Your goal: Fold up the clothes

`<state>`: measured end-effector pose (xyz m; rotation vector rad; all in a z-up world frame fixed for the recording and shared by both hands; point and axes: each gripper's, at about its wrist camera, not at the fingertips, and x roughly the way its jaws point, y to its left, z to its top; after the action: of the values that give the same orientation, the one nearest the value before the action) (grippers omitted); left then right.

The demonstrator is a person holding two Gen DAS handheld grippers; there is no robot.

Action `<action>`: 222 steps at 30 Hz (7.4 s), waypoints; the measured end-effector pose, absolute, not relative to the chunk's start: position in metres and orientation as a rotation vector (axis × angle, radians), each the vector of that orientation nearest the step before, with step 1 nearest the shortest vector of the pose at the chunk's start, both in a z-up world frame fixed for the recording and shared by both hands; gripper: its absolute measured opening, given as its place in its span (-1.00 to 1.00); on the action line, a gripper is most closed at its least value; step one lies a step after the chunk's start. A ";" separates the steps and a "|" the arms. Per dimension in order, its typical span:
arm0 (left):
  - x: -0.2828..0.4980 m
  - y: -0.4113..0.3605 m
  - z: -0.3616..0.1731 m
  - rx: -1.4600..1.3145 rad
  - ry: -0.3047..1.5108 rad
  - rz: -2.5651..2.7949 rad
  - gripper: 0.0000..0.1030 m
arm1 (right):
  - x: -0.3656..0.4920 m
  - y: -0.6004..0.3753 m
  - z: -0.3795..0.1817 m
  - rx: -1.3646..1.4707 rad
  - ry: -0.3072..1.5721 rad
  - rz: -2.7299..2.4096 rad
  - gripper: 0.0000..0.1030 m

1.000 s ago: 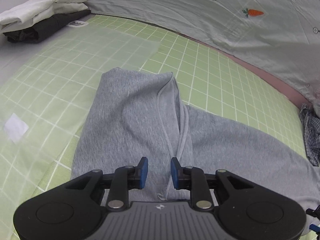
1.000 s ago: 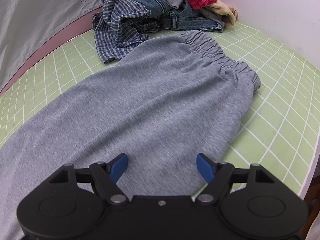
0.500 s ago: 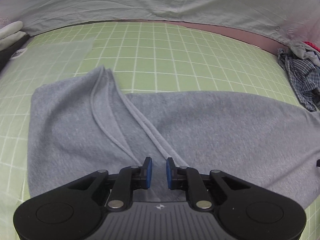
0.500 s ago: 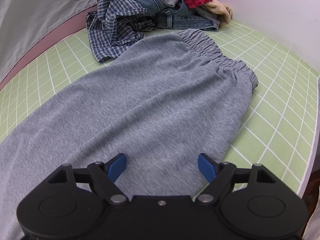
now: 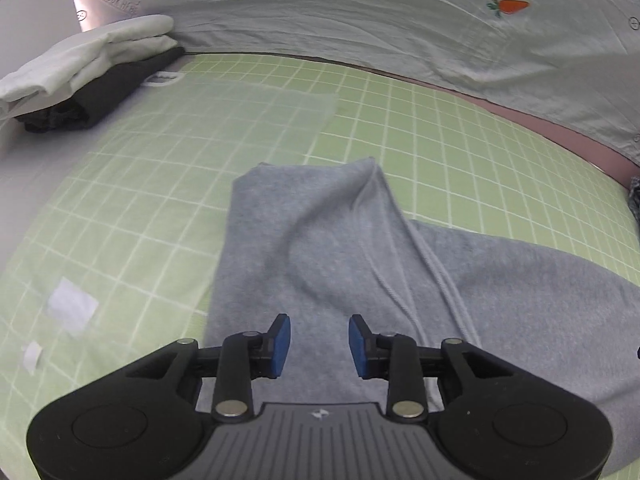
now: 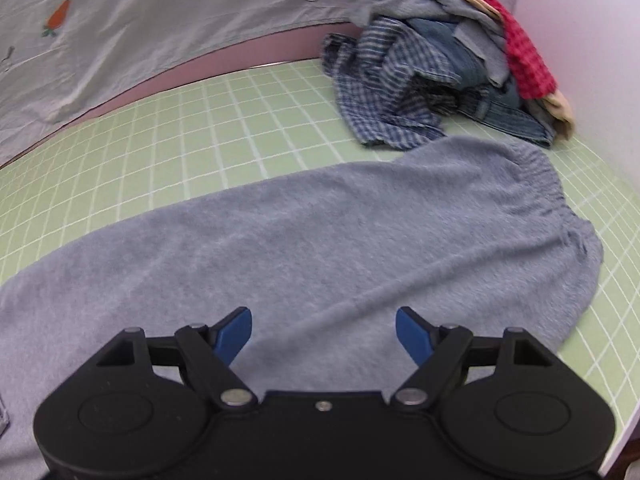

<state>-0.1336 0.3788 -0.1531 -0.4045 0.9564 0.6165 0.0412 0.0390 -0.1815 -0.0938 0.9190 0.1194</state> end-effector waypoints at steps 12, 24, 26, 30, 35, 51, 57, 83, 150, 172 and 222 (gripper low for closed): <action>-0.182 0.397 -0.174 -0.402 1.083 0.585 -0.27 | -0.018 0.198 -0.175 -0.196 0.908 0.549 -0.12; -0.194 0.406 -0.174 -0.465 1.081 0.428 -0.30 | -0.068 0.242 -0.191 -0.139 0.979 0.660 -0.13; -0.195 0.405 -0.175 -0.466 1.093 0.424 -0.30 | -0.069 0.246 -0.192 -0.140 0.993 0.668 -0.18; -0.198 0.405 -0.177 -0.493 1.106 0.436 -0.30 | -0.073 0.252 -0.193 -0.190 1.002 0.684 -0.39; -0.200 0.406 -0.176 -0.537 1.109 0.480 -0.29 | -0.074 0.251 -0.194 -0.244 1.011 0.676 -0.42; -0.210 0.411 -0.174 -0.548 1.084 0.463 -0.80 | -0.082 0.233 -0.194 -0.198 1.017 0.724 -0.87; -0.212 0.412 -0.173 -0.516 1.058 0.410 -0.85 | -0.093 0.227 -0.188 -0.116 0.949 0.659 -1.00; -0.245 0.426 -0.169 -0.549 1.032 0.327 -0.83 | -0.115 0.204 -0.149 -0.116 0.862 0.705 -0.98; -0.154 0.481 -0.190 -0.373 1.110 0.364 0.49 | -0.095 0.333 -0.184 -0.355 0.785 0.690 -0.98; -0.150 0.471 -0.196 -0.306 1.120 0.366 0.72 | -0.076 0.299 -0.200 -0.145 0.947 0.663 0.14; -0.155 0.356 -0.167 -0.110 1.155 0.272 0.73 | -0.112 0.140 -0.169 -0.078 0.911 0.326 -0.06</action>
<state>-0.1546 0.3557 -0.1669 -0.1100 1.1554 0.2723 -0.1125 0.1395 -0.1690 -0.0784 0.9113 0.3262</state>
